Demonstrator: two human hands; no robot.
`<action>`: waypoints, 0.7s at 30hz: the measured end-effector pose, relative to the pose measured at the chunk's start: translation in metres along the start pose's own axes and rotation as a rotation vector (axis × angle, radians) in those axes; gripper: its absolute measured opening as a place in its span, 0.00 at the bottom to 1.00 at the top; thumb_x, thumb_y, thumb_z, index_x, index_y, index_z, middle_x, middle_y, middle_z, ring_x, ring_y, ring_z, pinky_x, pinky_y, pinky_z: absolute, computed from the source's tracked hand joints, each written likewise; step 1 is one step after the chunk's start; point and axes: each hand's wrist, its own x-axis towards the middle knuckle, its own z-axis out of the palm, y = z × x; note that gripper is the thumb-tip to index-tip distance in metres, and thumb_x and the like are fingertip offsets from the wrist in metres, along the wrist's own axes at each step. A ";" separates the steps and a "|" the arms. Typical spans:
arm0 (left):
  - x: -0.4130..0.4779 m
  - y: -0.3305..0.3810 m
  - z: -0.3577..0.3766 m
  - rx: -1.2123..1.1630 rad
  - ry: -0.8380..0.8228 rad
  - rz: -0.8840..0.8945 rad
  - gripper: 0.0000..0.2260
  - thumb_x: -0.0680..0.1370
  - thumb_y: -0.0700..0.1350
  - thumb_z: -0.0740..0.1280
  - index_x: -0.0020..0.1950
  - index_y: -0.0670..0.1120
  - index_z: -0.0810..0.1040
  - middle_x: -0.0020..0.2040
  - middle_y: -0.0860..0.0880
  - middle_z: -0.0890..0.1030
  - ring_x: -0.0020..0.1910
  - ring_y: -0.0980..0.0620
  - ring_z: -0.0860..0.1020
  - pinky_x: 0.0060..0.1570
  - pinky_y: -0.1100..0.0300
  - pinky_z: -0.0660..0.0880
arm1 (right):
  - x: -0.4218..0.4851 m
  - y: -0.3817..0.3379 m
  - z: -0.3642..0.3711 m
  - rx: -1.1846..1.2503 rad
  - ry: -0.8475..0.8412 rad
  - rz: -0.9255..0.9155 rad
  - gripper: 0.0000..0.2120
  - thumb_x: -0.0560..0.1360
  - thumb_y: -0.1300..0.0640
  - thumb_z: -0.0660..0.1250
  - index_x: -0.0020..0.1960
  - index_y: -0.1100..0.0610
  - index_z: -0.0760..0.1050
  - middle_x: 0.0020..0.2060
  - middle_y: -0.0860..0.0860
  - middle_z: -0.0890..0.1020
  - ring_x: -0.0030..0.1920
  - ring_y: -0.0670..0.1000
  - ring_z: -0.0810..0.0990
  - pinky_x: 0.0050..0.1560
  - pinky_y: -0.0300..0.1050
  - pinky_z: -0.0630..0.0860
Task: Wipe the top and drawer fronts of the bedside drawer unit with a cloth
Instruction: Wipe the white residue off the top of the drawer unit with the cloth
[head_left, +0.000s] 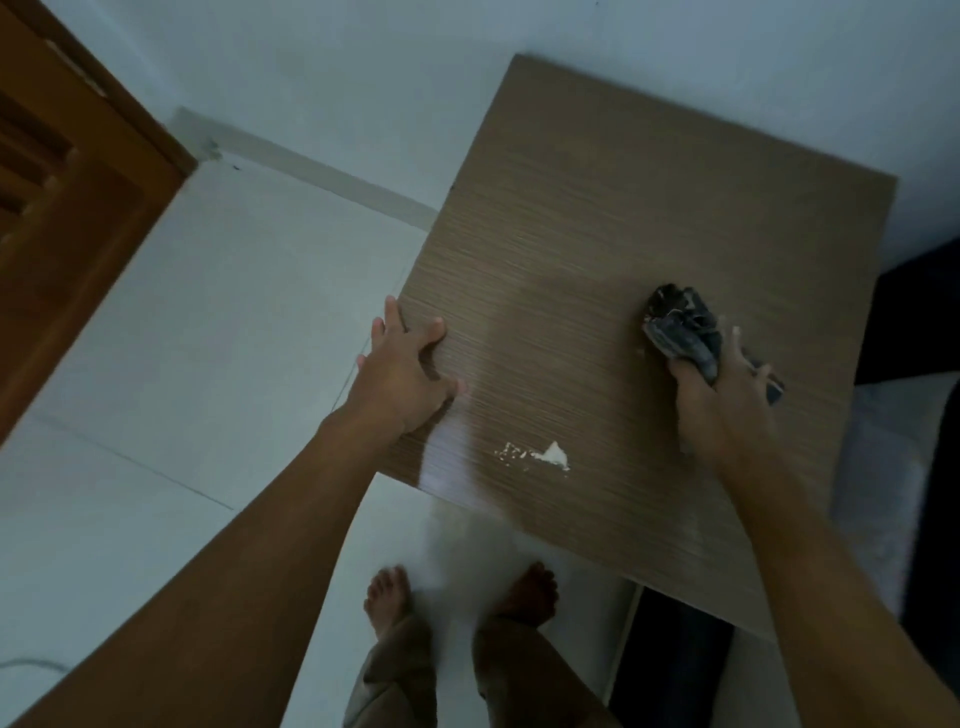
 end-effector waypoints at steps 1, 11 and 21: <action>0.001 0.000 0.000 0.000 -0.002 0.007 0.35 0.72 0.50 0.75 0.76 0.54 0.63 0.80 0.46 0.40 0.79 0.45 0.42 0.75 0.40 0.50 | -0.001 0.002 0.008 -0.036 0.047 -0.056 0.32 0.82 0.49 0.58 0.79 0.47 0.45 0.80 0.52 0.50 0.78 0.57 0.43 0.76 0.64 0.45; 0.003 -0.001 -0.003 0.086 -0.090 0.057 0.38 0.74 0.50 0.73 0.78 0.54 0.56 0.79 0.44 0.35 0.78 0.42 0.39 0.74 0.39 0.47 | -0.029 -0.008 0.046 -0.048 0.282 -0.325 0.31 0.79 0.59 0.64 0.69 0.43 0.45 0.70 0.44 0.52 0.71 0.47 0.45 0.75 0.64 0.40; 0.009 0.002 -0.005 0.233 -0.153 0.119 0.40 0.74 0.52 0.73 0.79 0.55 0.52 0.79 0.46 0.35 0.78 0.40 0.38 0.72 0.37 0.49 | -0.057 -0.002 0.104 -0.147 0.216 -0.445 0.32 0.76 0.48 0.56 0.76 0.48 0.46 0.76 0.47 0.59 0.78 0.52 0.54 0.76 0.63 0.42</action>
